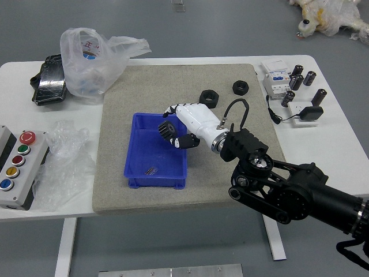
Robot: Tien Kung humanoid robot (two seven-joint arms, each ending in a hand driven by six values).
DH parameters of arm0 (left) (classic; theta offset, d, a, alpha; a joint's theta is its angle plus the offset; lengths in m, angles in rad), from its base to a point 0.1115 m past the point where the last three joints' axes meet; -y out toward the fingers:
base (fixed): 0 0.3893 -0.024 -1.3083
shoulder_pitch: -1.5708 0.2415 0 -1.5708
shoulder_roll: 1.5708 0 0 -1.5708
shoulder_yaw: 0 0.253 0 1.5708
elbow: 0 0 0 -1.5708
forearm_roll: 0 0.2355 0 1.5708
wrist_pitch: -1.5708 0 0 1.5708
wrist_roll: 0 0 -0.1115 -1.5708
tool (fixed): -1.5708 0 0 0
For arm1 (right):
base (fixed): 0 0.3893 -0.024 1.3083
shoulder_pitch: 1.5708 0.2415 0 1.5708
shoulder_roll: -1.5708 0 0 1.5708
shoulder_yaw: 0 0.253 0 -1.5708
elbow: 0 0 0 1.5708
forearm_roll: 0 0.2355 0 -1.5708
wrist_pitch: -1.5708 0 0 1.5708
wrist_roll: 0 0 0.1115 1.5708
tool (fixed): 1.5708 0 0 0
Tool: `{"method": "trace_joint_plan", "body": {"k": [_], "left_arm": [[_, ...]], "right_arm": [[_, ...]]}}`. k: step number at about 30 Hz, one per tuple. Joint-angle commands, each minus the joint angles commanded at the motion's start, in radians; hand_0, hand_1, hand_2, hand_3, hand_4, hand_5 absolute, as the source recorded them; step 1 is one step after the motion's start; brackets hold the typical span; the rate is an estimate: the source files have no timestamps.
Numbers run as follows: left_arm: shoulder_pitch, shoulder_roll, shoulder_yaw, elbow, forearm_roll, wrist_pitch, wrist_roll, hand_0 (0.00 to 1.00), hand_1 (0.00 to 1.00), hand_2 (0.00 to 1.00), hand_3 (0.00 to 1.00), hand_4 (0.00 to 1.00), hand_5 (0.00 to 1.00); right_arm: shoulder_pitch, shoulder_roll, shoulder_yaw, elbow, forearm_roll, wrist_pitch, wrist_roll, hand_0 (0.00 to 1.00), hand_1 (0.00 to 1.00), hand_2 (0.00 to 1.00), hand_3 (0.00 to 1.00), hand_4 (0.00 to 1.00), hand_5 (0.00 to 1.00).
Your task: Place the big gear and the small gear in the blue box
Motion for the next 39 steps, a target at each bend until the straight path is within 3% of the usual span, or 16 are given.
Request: {"method": "trace_joint_plan", "body": {"k": [2, 3, 8, 9, 13, 14, 20, 21, 32, 33, 38, 39], "left_arm": [[0.0, 0.0, -0.001, 0.0, 0.0, 0.0, 0.001, 0.723, 0.603, 0.56, 0.748, 0.728, 0.449], [0.001, 0.0, -0.001, 0.0, 0.0, 0.0, 0.001, 0.723, 0.604, 0.559, 0.747, 0.728, 0.449], [0.002, -0.001, -0.002, -0.001, 0.001, 0.0, 0.002, 0.723, 0.604, 0.559, 0.747, 0.728, 0.449], [0.002, -0.001, -0.002, -0.001, 0.001, 0.0, 0.002, 0.723, 0.603, 0.56, 0.748, 0.728, 0.448], [0.003, -0.001, -0.002, -0.001, 0.0, 0.0, 0.002, 0.723, 0.603, 0.56, 0.748, 0.728, 0.448], [0.003, 0.0, -0.001, -0.001, -0.001, 0.0, 0.002, 0.723, 0.606, 0.559, 0.747, 0.727, 0.448], [0.004, 0.0, -0.001, -0.001, -0.001, 0.0, 0.002, 0.723, 0.606, 0.559, 0.747, 0.727, 0.448], [0.004, 0.0, -0.001, -0.001, -0.001, 0.0, 0.002, 0.723, 0.605, 0.559, 0.747, 0.727, 0.449], [0.004, 0.0, -0.002, -0.001, 0.001, -0.001, 0.003, 0.723, 0.606, 0.56, 0.748, 0.726, 0.448], [0.004, 0.0, -0.002, -0.001, 0.002, -0.002, 0.004, 0.723, 0.605, 0.56, 0.748, 0.728, 0.448], [0.003, 0.001, 0.007, -0.001, -0.011, 0.0, 0.0, 0.723, 0.605, 0.56, 0.748, 0.728, 0.448], [0.002, 0.001, 0.009, -0.001, -0.012, 0.0, 0.0, 0.724, 0.606, 0.56, 0.748, 0.728, 0.449]], "right_arm": [[-0.001, 0.0, 0.001, -0.002, 0.0, 0.0, -0.001, 0.813, 0.867, 0.875, 0.774, 0.744, 0.203], [-0.001, 0.0, 0.002, -0.003, 0.0, 0.001, -0.001, 0.833, 0.886, 0.898, 0.815, 0.821, 0.264], [-0.004, -0.001, 0.011, -0.005, -0.002, 0.012, -0.001, 0.833, 0.886, 0.898, 0.815, 0.821, 0.264], [-0.005, -0.001, 0.014, -0.005, -0.004, 0.014, 0.0, 0.917, 0.955, 0.965, 0.914, 0.947, 0.375], [-0.006, -0.002, 0.03, -0.004, -0.014, 0.017, 0.005, 0.917, 0.955, 0.965, 0.914, 0.947, 0.375], [-0.006, -0.002, 0.037, -0.003, -0.018, 0.017, 0.007, 0.998, 0.998, 0.998, 0.998, 0.997, 0.42], [-0.007, -0.008, 0.084, -0.001, -0.032, 0.017, 0.019, 0.998, 0.998, 0.998, 0.998, 0.997, 0.42], [-0.007, -0.009, 0.094, 0.0, -0.034, 0.016, 0.02, 0.998, 0.998, 0.998, 0.998, 0.998, 0.506], [-0.012, -0.033, 0.171, 0.011, -0.037, -0.001, 0.035, 0.998, 0.998, 0.998, 0.998, 0.998, 0.535], [-0.013, -0.034, 0.177, 0.011, -0.037, -0.002, 0.036, 0.998, 0.998, 0.998, 0.998, 0.998, 0.594], [-0.015, -0.039, 0.202, 0.015, -0.038, -0.004, 0.035, 0.998, 0.998, 0.998, 0.998, 0.998, 0.594], [-0.016, -0.039, 0.207, 0.018, -0.038, -0.008, 0.034, 0.998, 0.998, 0.998, 0.998, 0.998, 0.641]]}}
